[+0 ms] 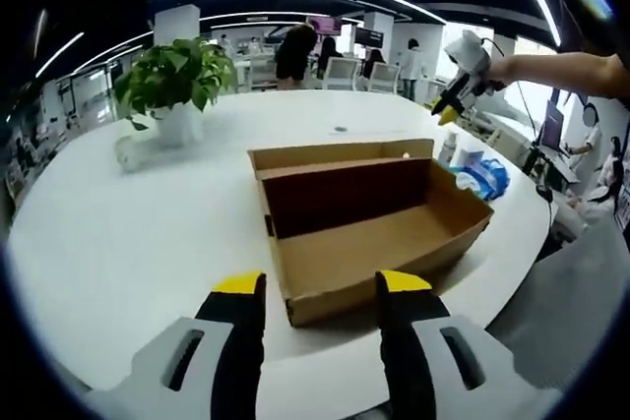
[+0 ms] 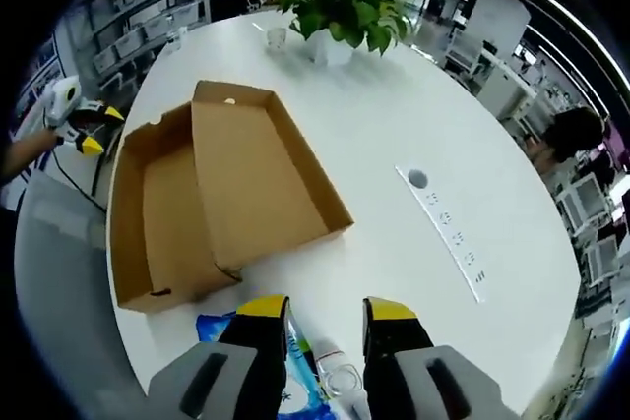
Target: Operate the shoe box by opening the lid, removing the specified soft item, and placing it in the target area until the item is outside and the box remains undamaged.
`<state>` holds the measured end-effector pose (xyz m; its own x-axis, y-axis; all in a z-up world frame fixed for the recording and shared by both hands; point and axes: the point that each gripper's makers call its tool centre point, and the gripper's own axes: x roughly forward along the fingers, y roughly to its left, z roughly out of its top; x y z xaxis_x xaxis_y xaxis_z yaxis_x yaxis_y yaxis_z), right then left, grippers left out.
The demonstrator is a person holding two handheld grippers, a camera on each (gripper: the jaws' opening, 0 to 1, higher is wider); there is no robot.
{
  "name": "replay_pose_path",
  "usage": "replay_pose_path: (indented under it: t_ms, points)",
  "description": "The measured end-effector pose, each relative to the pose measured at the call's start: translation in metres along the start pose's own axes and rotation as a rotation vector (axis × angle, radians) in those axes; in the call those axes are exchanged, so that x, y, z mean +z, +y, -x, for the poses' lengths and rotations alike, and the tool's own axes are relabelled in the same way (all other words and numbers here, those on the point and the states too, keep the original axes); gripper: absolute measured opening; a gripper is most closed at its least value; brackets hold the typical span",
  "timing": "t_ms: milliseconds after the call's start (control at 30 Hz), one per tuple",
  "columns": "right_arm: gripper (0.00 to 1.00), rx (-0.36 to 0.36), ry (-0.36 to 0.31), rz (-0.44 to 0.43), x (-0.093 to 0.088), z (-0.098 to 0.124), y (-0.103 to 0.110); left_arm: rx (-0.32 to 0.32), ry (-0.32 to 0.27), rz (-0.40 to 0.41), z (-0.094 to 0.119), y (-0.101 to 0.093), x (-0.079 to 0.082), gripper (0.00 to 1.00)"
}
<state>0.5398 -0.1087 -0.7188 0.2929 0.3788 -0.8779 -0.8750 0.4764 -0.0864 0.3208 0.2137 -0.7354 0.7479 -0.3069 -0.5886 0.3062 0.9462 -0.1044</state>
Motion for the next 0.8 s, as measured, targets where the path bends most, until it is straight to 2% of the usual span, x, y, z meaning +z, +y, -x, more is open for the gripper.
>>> replay_pose_path:
  t_ms: [267, 433, 567, 800]
  points:
    - [0.23, -0.021, -0.045, -0.073, 0.006, -0.012, -0.001, 0.044, 0.024, 0.065, -0.014, 0.021, -0.006, 0.35]
    - [0.2, -0.021, -0.064, -0.113, 0.008, -0.02, -0.001, 0.054, 0.037, 0.101, -0.019, 0.023, -0.006, 0.26]
    - [0.18, -0.025, -0.076, -0.112, 0.012, -0.027, 0.0, 0.061, 0.057, 0.117, -0.022, 0.024, -0.008, 0.21]
    - [0.15, -0.023, -0.116, -0.198, 0.023, -0.038, -0.001, 0.075, 0.088, 0.147, -0.027, 0.025, -0.014, 0.09]
